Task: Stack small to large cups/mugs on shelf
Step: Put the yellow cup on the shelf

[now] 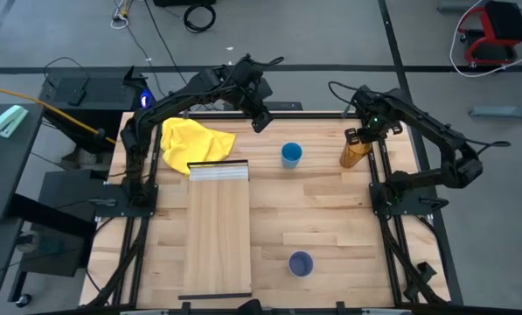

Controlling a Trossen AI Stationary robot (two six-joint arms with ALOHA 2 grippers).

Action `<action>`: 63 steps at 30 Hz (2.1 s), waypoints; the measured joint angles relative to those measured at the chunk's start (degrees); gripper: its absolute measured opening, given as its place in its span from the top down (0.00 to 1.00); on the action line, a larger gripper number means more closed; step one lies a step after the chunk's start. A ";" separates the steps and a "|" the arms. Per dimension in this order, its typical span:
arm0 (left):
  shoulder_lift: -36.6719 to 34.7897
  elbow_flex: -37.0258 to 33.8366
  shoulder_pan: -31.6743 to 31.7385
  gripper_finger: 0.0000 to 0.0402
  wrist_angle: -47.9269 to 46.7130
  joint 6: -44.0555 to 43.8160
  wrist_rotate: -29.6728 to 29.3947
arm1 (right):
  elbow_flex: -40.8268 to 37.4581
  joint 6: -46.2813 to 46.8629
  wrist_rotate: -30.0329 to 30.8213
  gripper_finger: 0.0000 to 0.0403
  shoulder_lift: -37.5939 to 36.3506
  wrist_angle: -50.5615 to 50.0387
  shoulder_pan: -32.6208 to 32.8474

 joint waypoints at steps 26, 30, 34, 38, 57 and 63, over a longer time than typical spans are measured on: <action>0.00 -0.02 0.00 0.79 -2.14 0.00 -2.58 | -2.57 -1.27 -1.57 0.97 -2.35 2.75 0.00; 0.01 -0.02 0.00 0.80 -3.09 0.02 -3.02 | -2.59 -3.83 -1.58 0.97 -2.45 3.61 0.00; -0.15 -0.03 0.23 0.81 -5.72 0.18 -3.01 | -1.46 -4.07 -2.09 0.98 -2.30 3.14 0.08; -1.06 -0.04 0.84 0.81 -9.21 1.46 -3.25 | 3.92 -4.40 -2.09 0.98 -2.39 2.28 0.57; -5.19 0.00 5.51 0.81 -19.24 1.65 -5.98 | 38.02 -2.19 -3.90 0.98 13.60 -1.61 6.79; -8.68 0.00 7.58 0.82 -20.64 1.67 -7.28 | 51.15 -3.61 -4.17 0.98 24.70 -2.87 10.98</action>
